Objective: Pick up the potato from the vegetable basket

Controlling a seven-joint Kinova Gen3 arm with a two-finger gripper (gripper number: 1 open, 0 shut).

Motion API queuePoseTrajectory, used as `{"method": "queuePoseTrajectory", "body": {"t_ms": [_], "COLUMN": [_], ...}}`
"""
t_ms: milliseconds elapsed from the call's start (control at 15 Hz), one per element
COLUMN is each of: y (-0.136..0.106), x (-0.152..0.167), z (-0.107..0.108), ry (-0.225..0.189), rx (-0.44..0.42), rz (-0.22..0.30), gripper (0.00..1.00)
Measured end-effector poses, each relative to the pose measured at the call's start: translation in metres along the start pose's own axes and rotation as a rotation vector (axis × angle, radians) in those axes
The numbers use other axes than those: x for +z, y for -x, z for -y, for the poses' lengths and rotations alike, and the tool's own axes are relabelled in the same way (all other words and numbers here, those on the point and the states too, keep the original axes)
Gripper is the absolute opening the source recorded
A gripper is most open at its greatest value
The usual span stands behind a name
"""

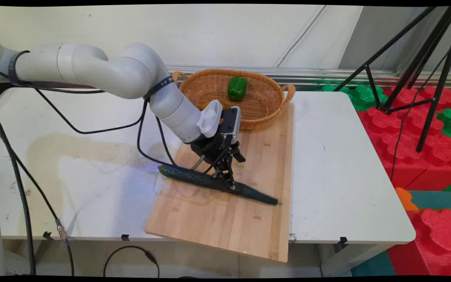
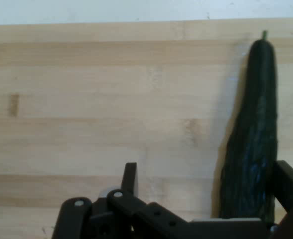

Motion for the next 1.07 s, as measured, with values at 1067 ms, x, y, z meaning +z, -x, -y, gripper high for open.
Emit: {"method": "queuePoseTrajectory", "body": {"t_ms": [1067], "y": [0.005], "x": [-0.062], "z": [0.003], "ry": [-0.052], "rx": [-0.082], "rz": [-0.094], "gripper": [1.00]}}
